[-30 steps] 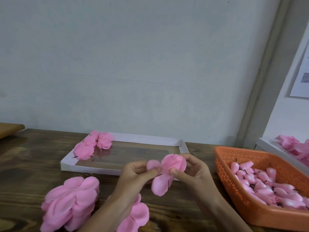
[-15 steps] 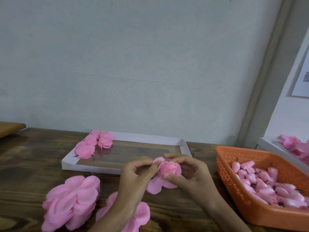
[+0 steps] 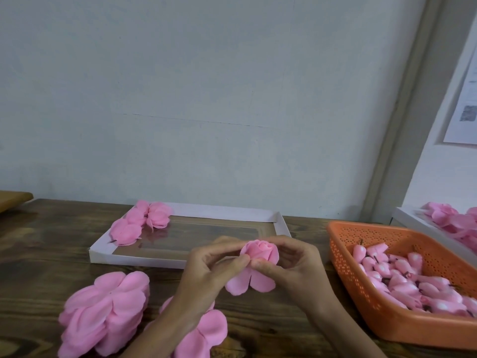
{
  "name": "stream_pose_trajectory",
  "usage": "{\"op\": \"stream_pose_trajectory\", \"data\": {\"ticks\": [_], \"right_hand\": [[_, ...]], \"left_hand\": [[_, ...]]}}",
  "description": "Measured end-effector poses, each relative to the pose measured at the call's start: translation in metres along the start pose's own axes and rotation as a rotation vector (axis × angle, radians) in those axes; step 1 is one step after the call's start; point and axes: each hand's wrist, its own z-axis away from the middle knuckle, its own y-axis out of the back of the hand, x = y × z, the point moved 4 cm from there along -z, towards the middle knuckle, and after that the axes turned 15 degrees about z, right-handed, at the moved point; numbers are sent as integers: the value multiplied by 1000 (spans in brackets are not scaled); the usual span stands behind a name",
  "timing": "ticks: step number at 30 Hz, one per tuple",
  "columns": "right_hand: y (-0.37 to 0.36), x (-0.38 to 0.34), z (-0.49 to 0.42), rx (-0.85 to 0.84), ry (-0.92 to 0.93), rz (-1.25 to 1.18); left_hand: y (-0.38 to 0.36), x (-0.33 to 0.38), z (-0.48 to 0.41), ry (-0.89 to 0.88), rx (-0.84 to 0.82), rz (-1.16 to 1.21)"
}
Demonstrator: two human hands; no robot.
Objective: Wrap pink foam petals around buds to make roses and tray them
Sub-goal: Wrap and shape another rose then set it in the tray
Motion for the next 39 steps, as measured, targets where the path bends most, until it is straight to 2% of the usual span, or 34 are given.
{"op": "stream_pose_trajectory", "data": {"ticks": [2,5,10,13,18,24,28,33,39], "right_hand": [[2,-1,-1,11,-8,-30],[6,-1,-2,61,-26,-136],[11,1,-2,13,-51,-149],[10,-2,-1,-68,-38,-152],[5,-15,0,-176,105,-151],[2,-19,0,-107,91,-16],[-3,-14,1,-44,69,57],[-11,-12,6,32,53,144],[-3,-15,9,195,16,224]], "left_hand": [[1,-4,-1,74,10,-16],[4,-12,-2,164,58,-203],[12,-21,0,220,223,15],[10,-20,1,175,286,63],[2,-16,7,38,331,40],[-4,-9,13,-111,348,59],[-11,-12,15,-160,301,40],[-17,-18,17,-55,228,8],[-27,-20,15,115,-35,-8]]}}
